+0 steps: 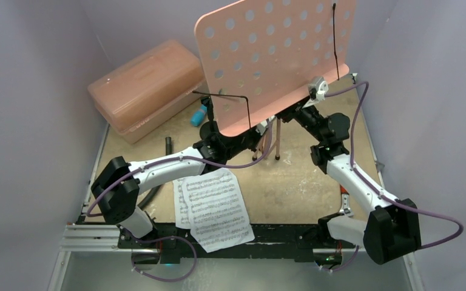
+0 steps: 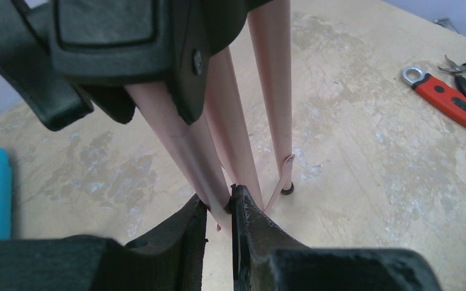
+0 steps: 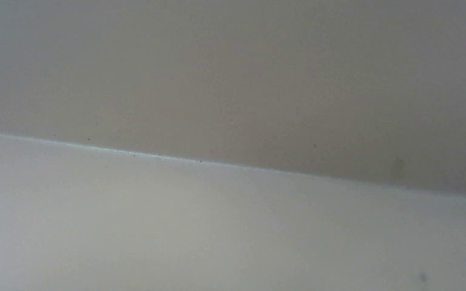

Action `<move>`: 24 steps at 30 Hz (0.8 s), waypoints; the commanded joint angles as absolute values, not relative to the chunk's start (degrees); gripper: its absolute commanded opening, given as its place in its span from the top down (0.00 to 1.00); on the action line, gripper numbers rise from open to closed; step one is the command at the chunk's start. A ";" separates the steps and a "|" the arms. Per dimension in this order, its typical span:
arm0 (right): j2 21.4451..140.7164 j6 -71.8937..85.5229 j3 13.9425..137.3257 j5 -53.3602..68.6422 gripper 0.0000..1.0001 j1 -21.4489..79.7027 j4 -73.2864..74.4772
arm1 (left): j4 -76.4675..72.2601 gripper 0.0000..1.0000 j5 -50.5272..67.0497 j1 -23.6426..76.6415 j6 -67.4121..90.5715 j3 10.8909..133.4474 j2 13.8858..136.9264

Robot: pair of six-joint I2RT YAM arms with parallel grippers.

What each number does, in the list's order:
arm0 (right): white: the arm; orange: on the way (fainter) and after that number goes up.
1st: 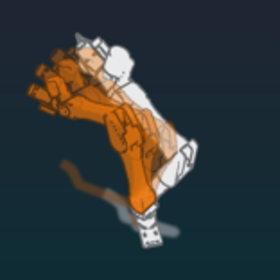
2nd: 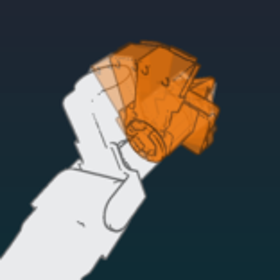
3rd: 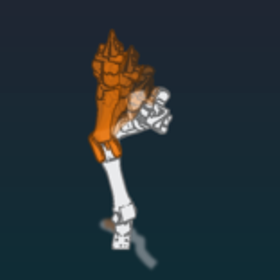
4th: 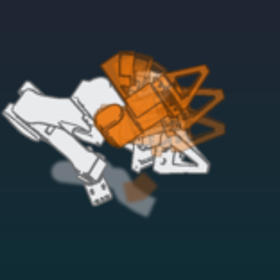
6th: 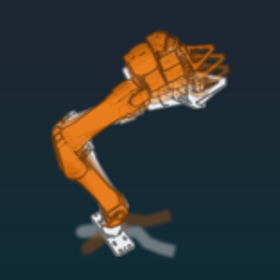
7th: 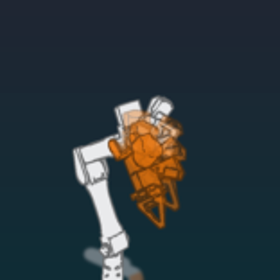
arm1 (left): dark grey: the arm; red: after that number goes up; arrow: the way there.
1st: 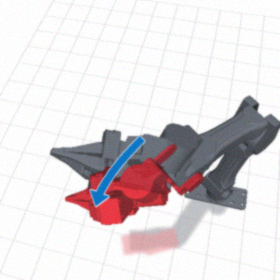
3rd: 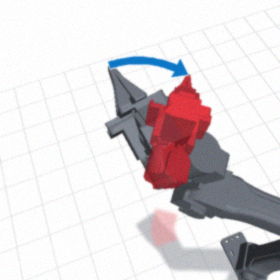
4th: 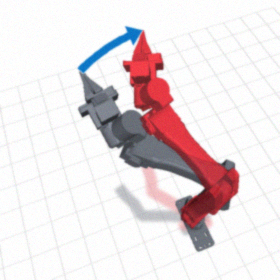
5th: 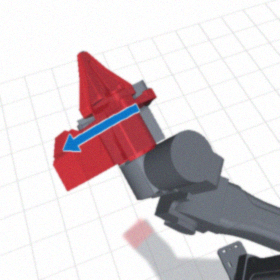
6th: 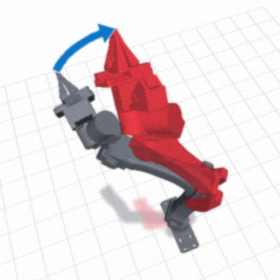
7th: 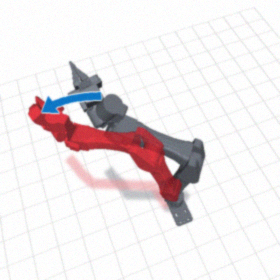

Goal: Set up the instrument practice props

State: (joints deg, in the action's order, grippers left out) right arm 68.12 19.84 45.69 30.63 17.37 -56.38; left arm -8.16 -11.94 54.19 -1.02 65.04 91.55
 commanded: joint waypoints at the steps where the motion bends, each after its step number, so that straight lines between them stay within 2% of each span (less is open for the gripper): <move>1: 57.38 24.08 49.73 29.23 1.00 17.01 -76.92 | 8.58 1.00 -20.76 50.78 -4.80 60.48 94.44; 4: 56.49 23.92 49.02 29.00 1.00 16.96 -75.88 | 6.71 1.00 -16.83 50.76 -3.87 59.59 93.01; 8: 55.62 24.05 48.25 28.11 1.00 17.01 -75.34 | -2.79 0.99 -11.40 50.79 -2.29 53.93 88.95; 12: 55.21 24.08 47.87 26.67 1.00 17.03 -75.07 | -7.50 0.87 -10.40 50.77 -0.41 49.95 85.10; 15: 55.17 24.13 47.90 26.54 1.00 16.96 -75.15 | -9.33 0.64 -10.29 50.79 1.80 48.49 83.41; 17: 55.19 24.30 47.84 26.53 1.00 16.96 -75.29 | -10.88 0.52 -9.34 50.73 2.46 47.66 82.71; 24: 55.28 24.60 47.89 26.89 1.00 16.97 -75.42 | -13.96 0.49 -5.12 50.71 4.40 48.14 83.32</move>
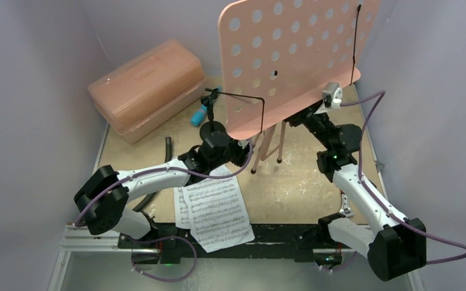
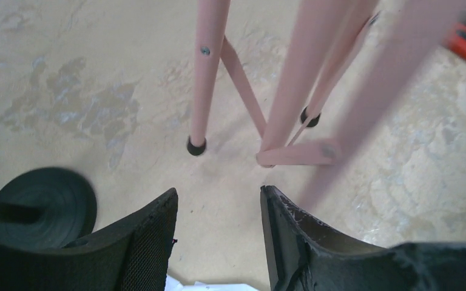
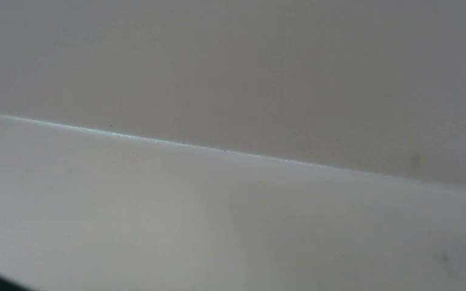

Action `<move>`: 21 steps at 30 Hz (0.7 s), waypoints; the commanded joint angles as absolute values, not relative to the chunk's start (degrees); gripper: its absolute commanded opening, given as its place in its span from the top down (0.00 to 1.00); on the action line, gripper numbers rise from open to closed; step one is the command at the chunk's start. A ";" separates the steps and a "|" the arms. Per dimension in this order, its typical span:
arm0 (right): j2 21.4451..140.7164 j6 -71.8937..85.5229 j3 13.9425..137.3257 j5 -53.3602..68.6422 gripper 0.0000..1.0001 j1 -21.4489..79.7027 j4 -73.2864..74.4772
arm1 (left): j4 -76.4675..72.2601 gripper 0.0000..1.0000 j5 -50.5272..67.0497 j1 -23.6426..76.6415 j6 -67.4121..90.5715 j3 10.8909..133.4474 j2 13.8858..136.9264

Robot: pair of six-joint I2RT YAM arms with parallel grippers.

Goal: Set up the instrument practice props

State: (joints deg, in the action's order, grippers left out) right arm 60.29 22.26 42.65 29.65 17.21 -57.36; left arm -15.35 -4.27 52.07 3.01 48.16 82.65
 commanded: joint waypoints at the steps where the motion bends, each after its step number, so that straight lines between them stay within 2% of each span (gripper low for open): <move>1: 55.35 24.57 48.03 26.96 1.00 16.96 -75.44 | -14.28 0.49 -5.18 50.77 4.66 48.28 83.54; 8: 55.81 24.42 48.79 27.16 1.00 16.96 -75.32 | -19.32 0.48 -1.19 51.71 4.57 49.79 84.42; 21: 56.59 20.93 50.49 26.70 1.00 16.96 -71.50 | -14.85 0.48 -14.21 52.22 4.58 48.84 76.40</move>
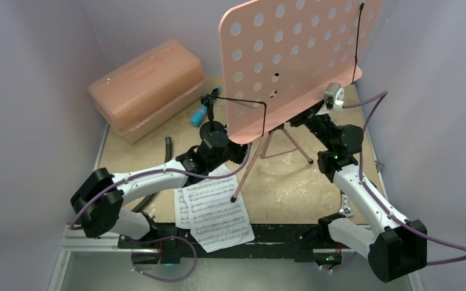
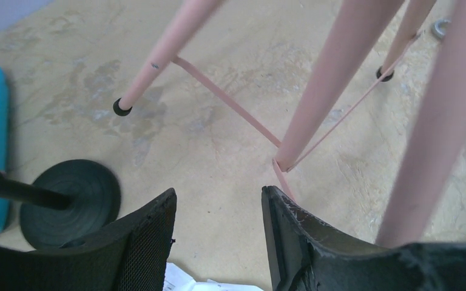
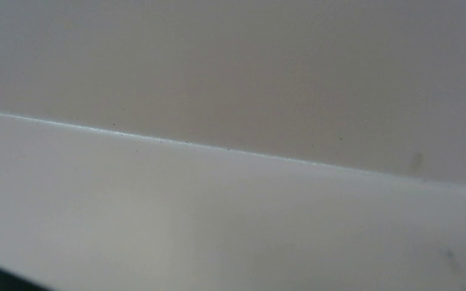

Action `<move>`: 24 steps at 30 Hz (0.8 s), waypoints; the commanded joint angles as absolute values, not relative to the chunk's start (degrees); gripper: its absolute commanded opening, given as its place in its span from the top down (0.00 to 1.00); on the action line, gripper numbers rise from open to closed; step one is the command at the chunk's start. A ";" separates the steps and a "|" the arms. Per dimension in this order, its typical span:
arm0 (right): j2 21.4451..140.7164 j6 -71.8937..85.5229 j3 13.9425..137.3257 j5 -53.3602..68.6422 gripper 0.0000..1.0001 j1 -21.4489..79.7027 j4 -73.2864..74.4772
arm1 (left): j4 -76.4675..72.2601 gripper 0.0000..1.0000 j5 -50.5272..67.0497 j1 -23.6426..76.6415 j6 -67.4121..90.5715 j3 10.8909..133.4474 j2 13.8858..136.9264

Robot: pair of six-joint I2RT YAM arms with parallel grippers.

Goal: Set up the instrument practice props

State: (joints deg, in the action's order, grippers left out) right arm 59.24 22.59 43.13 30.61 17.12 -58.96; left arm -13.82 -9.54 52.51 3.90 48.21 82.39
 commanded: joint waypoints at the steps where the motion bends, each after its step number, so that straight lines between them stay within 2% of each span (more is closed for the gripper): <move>1: 56.67 20.81 50.38 26.69 1.00 17.03 -71.49 | -14.79 0.48 -14.93 52.18 4.76 48.52 75.33; 8: 56.95 20.36 50.47 26.58 1.00 16.99 -71.12 | -10.78 0.42 -18.10 51.99 6.15 47.52 69.08; 17: 57.22 20.87 51.32 26.79 1.00 16.99 -70.76 | -9.94 0.39 -2.04 51.97 7.64 46.86 67.05; 24: 57.13 21.36 51.47 26.72 1.00 17.02 -70.38 | -10.53 0.39 2.80 52.24 8.35 47.43 70.98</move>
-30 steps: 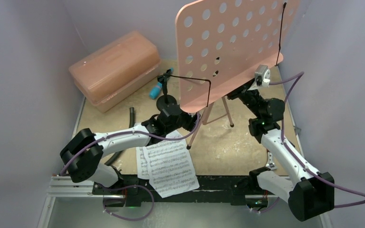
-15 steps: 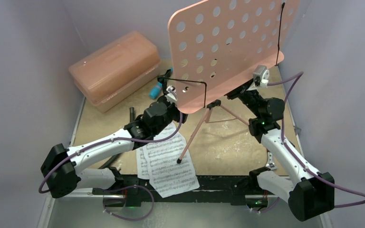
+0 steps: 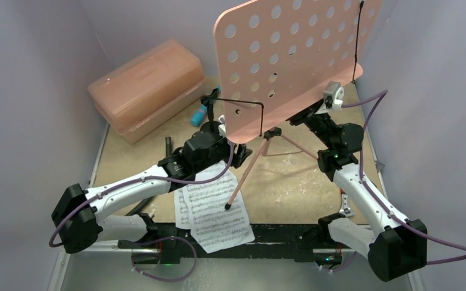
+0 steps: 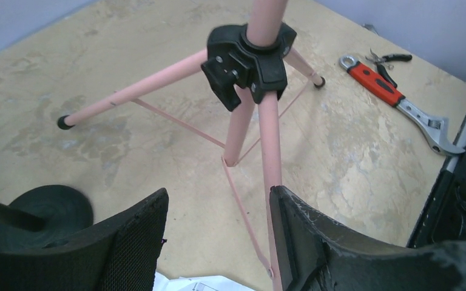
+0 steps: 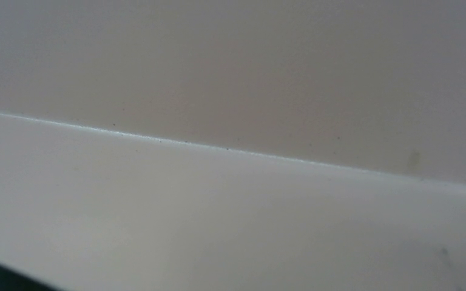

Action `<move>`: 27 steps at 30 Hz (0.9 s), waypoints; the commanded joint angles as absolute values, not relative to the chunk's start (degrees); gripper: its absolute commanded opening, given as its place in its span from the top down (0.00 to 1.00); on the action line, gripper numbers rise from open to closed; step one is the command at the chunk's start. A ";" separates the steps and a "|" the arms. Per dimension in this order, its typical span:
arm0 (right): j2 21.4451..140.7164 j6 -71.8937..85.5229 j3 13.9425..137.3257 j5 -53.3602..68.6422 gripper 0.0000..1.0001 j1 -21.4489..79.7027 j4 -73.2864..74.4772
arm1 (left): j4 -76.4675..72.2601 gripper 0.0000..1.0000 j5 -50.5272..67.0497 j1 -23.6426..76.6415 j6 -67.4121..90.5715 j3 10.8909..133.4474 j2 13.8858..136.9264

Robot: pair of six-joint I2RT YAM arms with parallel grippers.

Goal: Set up the instrument practice props

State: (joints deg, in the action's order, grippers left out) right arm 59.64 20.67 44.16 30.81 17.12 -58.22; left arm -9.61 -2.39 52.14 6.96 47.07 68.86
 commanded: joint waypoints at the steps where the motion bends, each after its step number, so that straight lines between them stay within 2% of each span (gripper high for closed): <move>1: 57.13 21.40 51.47 26.72 1.00 16.98 -70.32 | -10.81 0.39 2.91 52.55 8.35 47.53 71.69; 13: 57.30 21.67 52.31 26.80 1.00 17.02 -69.44 | -13.32 0.40 0.13 55.61 8.28 49.25 78.52; 17: 57.46 21.85 52.35 26.81 1.00 16.99 -69.42 | -13.59 0.44 0.60 56.07 8.35 50.18 80.17; 21: 57.48 21.81 52.60 26.68 1.00 16.96 -69.29 | -12.85 0.51 0.26 56.19 8.33 51.16 81.09; 27: 57.32 21.44 53.05 25.99 1.00 17.05 -68.23 | -11.64 0.78 0.13 56.20 7.49 52.48 81.54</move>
State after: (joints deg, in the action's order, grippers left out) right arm 59.70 20.69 45.56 30.63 17.12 -55.86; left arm -10.20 0.69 56.05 7.94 49.39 81.49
